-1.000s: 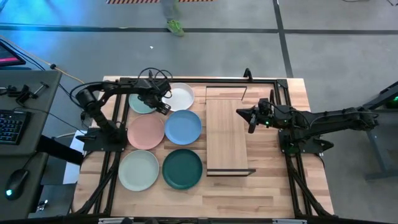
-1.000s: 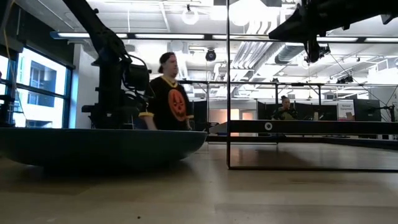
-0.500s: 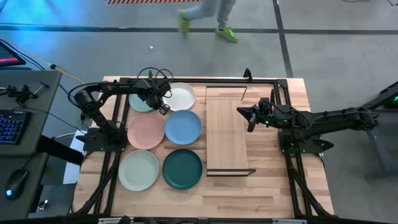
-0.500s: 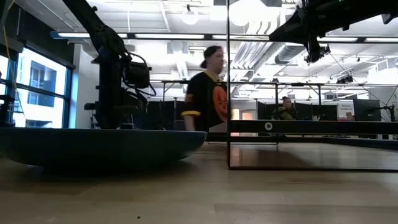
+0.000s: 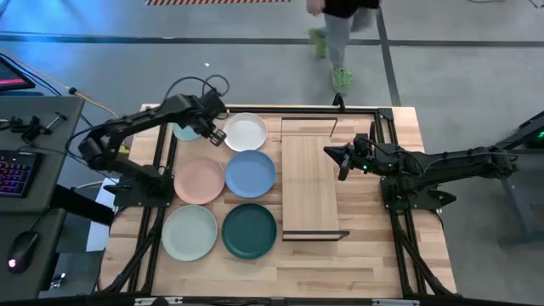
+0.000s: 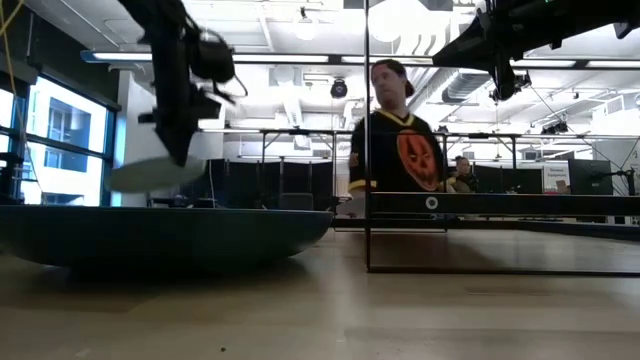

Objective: Place and stack plates onto a shelf
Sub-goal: Put the light blue plate on the shelf

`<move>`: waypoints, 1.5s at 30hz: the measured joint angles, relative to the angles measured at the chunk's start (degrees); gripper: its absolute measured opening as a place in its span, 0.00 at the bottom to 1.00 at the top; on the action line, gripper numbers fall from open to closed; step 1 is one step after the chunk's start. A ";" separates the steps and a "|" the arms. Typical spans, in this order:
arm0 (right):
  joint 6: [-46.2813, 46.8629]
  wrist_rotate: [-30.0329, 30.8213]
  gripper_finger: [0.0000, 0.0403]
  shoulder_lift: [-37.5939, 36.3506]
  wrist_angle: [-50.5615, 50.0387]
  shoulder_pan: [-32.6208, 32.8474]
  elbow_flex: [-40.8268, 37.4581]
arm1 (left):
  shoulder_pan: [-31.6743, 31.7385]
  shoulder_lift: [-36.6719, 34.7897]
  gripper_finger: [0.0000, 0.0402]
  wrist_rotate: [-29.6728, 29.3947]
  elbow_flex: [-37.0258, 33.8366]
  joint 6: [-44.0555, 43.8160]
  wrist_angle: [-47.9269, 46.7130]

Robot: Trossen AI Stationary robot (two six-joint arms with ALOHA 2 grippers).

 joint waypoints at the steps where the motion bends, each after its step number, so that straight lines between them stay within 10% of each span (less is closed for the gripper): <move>1: -0.02 0.00 0.00 0.00 0.00 0.00 0.00 | -0.22 -0.88 0.00 -0.17 0.92 -0.02 -0.56; 10: 0.27 -0.01 0.00 0.00 2.17 0.00 0.00 | -8.36 -6.11 0.00 0.45 7.10 -2.00 -4.90; 24: -0.07 0.07 0.00 0.00 4.72 0.01 0.00 | -46.59 -5.06 0.00 0.26 10.36 5.37 -2.61; 45: -19.23 -2.60 0.00 -7.76 -4.69 0.00 14.60 | -47.28 32.37 0.00 -3.91 38.28 23.60 4.03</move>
